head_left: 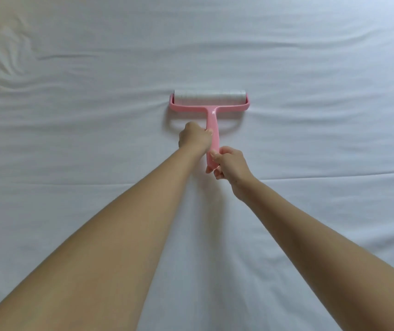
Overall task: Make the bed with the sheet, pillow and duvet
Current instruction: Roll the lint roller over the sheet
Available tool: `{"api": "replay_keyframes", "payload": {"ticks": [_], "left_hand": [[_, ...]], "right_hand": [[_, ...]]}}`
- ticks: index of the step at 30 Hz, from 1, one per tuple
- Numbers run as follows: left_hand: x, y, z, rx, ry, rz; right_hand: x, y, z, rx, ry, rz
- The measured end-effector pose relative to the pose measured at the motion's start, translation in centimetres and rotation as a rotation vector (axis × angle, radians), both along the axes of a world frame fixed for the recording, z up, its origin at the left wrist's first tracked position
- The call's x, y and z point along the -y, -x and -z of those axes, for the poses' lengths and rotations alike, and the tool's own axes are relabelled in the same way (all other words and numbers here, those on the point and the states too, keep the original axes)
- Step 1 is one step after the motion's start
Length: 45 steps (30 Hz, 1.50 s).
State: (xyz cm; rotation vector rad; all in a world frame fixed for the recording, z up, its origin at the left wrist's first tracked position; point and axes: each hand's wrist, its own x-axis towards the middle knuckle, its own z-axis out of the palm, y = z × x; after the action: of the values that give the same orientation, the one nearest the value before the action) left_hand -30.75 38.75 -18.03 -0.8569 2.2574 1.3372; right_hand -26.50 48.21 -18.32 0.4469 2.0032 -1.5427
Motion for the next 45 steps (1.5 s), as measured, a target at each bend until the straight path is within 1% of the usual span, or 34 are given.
{"api": "replay_keyframes", "payload": {"ticks": [5, 10, 14, 17, 21, 32, 35, 40, 45], "left_hand": [[-0.2, 3.7, 0.7, -0.009, 0.053, -0.048], [-0.8, 2.4, 1.9, 0.014, 0.025, -0.094], [-1.3, -1.3, 2.4, 0.064, 0.005, -0.095], [-1.8, -5.1, 2.6, 0.133, -0.098, -0.114], [-2.7, -10.8, 2.0, 0.200, -0.195, -0.064], [-6.6, -26.4, 1.3, 0.276, -0.146, 0.011], [-7.7, -29.0, -0.2, 0.221, -0.125, 0.038], [-9.4, -30.7, -3.1, 0.162, -0.155, 0.044], [-12.2, -30.9, -5.0, 0.134, -0.215, 0.071]], "right_hand": [[0.2, 3.6, 1.2, -0.012, 0.005, -0.015], [-0.5, 2.7, 2.0, 0.008, -0.027, -0.061], [-0.9, -1.2, 2.3, 0.063, -0.016, -0.044], [-1.9, -5.1, 2.4, 0.098, -0.008, -0.058], [-3.6, -10.9, 2.2, 0.125, -0.019, -0.105], [-8.2, -25.0, 0.7, 0.177, -0.105, -0.344], [-9.0, -27.6, -0.6, 0.161, -0.082, -0.326], [-10.5, -30.3, -3.3, 0.112, -0.018, -0.215], [-13.6, -31.0, -4.8, 0.025, -0.083, -0.132]]}}
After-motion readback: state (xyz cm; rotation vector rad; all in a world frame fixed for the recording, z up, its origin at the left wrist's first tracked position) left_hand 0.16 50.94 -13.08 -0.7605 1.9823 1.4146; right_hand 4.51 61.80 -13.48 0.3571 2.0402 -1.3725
